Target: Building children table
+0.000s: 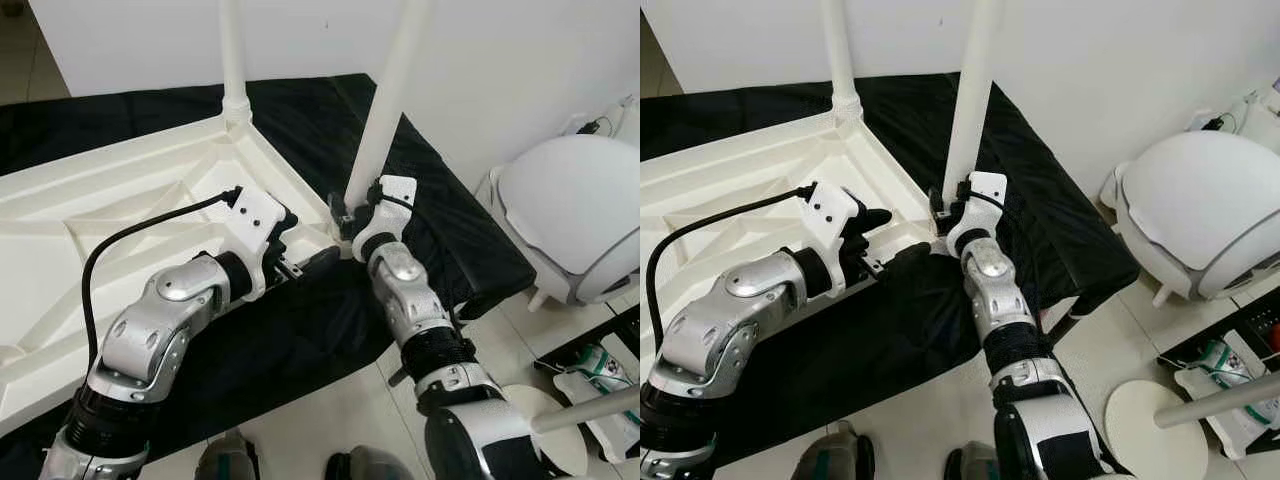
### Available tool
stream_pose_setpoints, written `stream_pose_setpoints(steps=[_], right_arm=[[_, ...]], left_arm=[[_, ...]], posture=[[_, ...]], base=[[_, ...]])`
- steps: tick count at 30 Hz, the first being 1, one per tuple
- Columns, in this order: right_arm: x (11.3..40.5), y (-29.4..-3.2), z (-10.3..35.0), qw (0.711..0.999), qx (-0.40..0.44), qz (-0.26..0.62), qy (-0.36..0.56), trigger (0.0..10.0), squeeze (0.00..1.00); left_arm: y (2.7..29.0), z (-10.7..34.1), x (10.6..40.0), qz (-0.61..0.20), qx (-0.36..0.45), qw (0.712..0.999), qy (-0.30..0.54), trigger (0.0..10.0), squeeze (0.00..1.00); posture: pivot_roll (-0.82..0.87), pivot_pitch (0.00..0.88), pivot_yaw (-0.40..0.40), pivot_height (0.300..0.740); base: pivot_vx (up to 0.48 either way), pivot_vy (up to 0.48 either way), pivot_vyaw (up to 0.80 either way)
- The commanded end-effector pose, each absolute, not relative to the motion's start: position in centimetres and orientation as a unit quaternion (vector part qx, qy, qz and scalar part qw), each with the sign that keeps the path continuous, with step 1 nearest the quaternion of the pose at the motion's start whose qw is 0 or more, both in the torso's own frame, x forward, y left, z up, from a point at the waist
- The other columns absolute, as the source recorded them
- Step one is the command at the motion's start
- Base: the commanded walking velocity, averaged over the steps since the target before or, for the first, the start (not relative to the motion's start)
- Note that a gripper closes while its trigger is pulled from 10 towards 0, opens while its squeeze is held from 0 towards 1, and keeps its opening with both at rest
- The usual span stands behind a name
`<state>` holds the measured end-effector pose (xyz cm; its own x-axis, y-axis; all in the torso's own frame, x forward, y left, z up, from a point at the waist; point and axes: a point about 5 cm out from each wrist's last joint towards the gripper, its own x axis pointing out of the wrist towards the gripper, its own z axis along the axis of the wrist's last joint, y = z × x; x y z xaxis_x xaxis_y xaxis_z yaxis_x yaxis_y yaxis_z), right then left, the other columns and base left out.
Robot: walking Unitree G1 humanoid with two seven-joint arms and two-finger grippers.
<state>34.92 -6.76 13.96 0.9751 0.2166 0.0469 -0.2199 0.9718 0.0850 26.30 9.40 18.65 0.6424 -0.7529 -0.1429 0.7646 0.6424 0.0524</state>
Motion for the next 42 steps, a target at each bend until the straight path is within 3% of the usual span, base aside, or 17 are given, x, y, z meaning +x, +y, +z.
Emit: stream_pose_setpoints(steps=[1,6,7,8,19,20,21,30,42], right_arm=[[34.4,-6.0,12.8,0.992,0.079,0.101,0.021,10.0,0.0],[34.0,-6.2,12.8,0.992,0.074,0.1,0.03,10.0,0.0],[34.0,-6.3,12.9,0.992,0.075,0.099,0.029,10.0,0.62],[33.9,-6.5,13.0,0.991,0.081,0.106,0.027,10.0,1.0],[34.4,-8.6,13.3,0.981,0.058,0.184,0.01,10.0,1.0],[34.5,-9.1,13.1,0.976,0.052,0.21,0.015,10.0,0.92],[34.7,-9.7,13.1,0.972,0.045,0.232,0.014,10.0,0.0],[36.4,-12.1,13.9,0.954,-0.022,0.298,0.001,10.0,0.0],[37.5,-11.4,14.8,0.933,-0.067,0.354,0.005,10.0,0.0]], left_arm=[[9.0,18.5,26.3,-0.425,0.056,0.901,0.057,10.0,0.0],[9.0,18.5,26.4,-0.426,0.057,0.901,0.056,10.0,0.0],[9.0,18.5,26.4,-0.426,0.057,0.901,0.056,10.0,0.0],[9.0,18.5,26.4,-0.426,0.057,0.901,0.056,10.0,0.0],[9.0,18.4,26.3,-0.424,0.058,0.902,0.056,10.0,0.0],[9.0,18.4,26.3,-0.425,0.058,0.902,0.056,10.0,0.0],[9.0,18.4,26.3,-0.426,0.058,0.901,0.056,10.0,0.0],[9.0,18.5,26.4,-0.428,0.06,0.9,0.055,10.0,0.0],[9.2,18.7,26.4,-0.421,0.06,0.903,0.053,10.0,0.0]], posture=[[0.01,0.0,-0.055,0.74],[0.01,0.0,-0.058,0.74],[0.01,0.0,-0.058,0.74],[0.01,0.0,-0.059,0.74],[0.01,0.0,-0.063,0.74],[0.01,0.0,-0.062,0.74],[0.01,0.0,-0.06,0.74],[0.01,0.0,-0.055,0.74],[0.04,0.0,-0.063,0.74]], base=[[0.0,0.0,0.0],[0.0,0.0,0.0],[0.0,0.0,0.0],[0.0,0.0,0.0],[0.0,0.0,0.0],[0.0,0.0,0.0],[0.0,0.0,0.0],[0.0,0.0,0.0],[0.0,0.0,0.0]])
